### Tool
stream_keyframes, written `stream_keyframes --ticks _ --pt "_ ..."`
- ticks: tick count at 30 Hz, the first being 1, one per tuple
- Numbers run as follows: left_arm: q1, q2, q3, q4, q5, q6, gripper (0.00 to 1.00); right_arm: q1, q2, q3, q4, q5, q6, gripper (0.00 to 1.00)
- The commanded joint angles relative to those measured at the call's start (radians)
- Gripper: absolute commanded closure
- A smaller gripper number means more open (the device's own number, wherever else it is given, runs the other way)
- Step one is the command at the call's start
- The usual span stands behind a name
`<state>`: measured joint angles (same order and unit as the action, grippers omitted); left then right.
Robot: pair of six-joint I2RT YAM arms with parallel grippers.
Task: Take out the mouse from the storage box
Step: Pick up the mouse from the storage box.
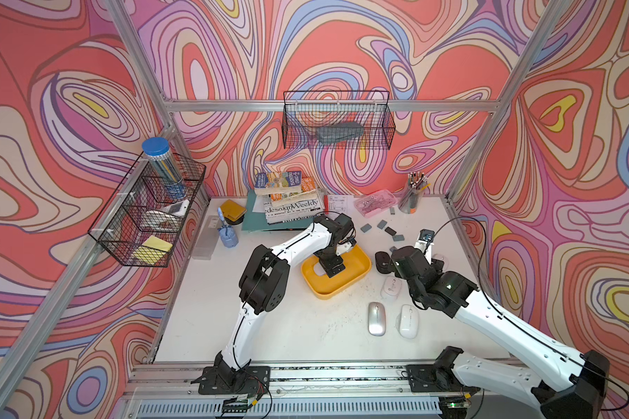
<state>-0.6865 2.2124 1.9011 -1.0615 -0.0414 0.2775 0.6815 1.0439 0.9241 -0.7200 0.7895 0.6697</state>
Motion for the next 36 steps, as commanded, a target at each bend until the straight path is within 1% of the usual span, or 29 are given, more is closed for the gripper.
stream_keyframes --ticks 1,4,8,12,21,25,27,29,31,33,35,36 --pt "-0.001 0.055 0.033 0.008 0.005 0.023 0.07 -0.007 0.002 -0.015 -0.001 0.009 -0.008 0.05" --pt "-0.001 0.077 0.038 0.017 0.018 0.018 0.08 -0.008 0.008 -0.017 -0.002 0.001 -0.003 0.05" --pt "-0.001 0.084 0.026 0.039 0.005 0.008 0.08 -0.008 0.007 -0.030 -0.001 -0.017 0.010 0.05" --pt "-0.007 0.098 0.035 0.007 0.020 -0.013 0.09 -0.008 0.003 -0.037 -0.001 -0.029 0.013 0.05" --pt "-0.071 0.022 -0.054 -0.004 -0.005 -0.062 0.12 -0.008 -0.005 -0.053 0.014 -0.040 0.011 0.05" --pt "-0.074 0.012 -0.069 0.000 -0.044 -0.063 0.09 -0.008 -0.002 -0.059 0.024 -0.044 0.007 0.05" --pt "-0.074 0.030 -0.049 -0.026 -0.043 -0.046 0.06 -0.008 -0.002 -0.063 0.026 -0.044 0.008 0.05" --pt "-0.071 0.066 -0.002 -0.077 -0.029 -0.032 0.05 -0.008 -0.004 -0.066 0.027 -0.043 0.007 0.05" --pt "-0.063 0.106 0.050 -0.129 0.008 -0.028 0.07 -0.008 -0.012 -0.067 0.021 -0.040 0.010 0.05" --pt "-0.055 0.131 0.079 -0.161 0.056 -0.028 0.10 -0.008 -0.026 -0.070 0.015 -0.034 0.010 0.05" --pt "-0.053 0.140 0.084 -0.175 0.103 -0.029 0.20 -0.008 -0.041 -0.074 0.010 -0.028 0.007 0.05" --pt "-0.052 0.140 0.081 -0.179 0.121 -0.028 0.22 -0.008 -0.046 -0.074 0.008 -0.026 0.004 0.05"
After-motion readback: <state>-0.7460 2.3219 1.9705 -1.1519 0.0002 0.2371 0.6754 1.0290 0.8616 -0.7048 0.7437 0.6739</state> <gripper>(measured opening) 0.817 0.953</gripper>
